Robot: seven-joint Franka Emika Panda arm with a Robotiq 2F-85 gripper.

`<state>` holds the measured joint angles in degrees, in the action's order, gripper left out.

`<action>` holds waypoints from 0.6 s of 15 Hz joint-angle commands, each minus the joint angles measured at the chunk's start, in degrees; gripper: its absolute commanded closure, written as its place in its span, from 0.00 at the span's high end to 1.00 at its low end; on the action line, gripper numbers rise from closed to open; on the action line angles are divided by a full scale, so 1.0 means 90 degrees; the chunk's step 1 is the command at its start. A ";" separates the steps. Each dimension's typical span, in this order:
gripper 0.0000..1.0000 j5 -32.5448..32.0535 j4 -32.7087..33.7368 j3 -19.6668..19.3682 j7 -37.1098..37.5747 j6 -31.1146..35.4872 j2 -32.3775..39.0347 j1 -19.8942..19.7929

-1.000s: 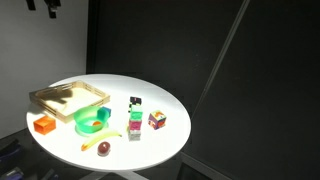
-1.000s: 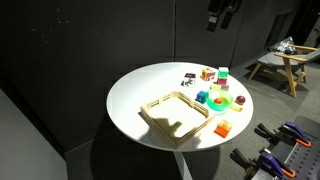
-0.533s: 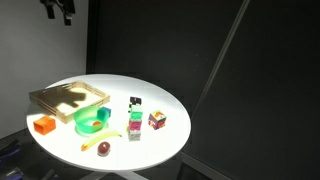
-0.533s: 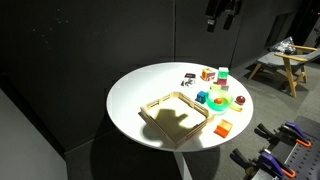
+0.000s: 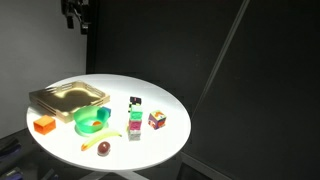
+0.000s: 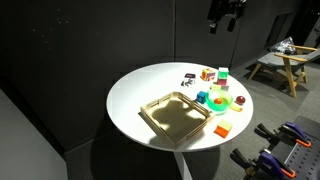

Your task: Put the plum plush toy on the tray

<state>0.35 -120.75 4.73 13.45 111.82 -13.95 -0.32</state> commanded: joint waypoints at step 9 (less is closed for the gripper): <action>1.00 -0.0367 0.0923 -0.0475 0.0477 -0.0247 0.1113 -0.0253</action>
<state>-1.65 -116.05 1.17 15.79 111.83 -6.92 -2.15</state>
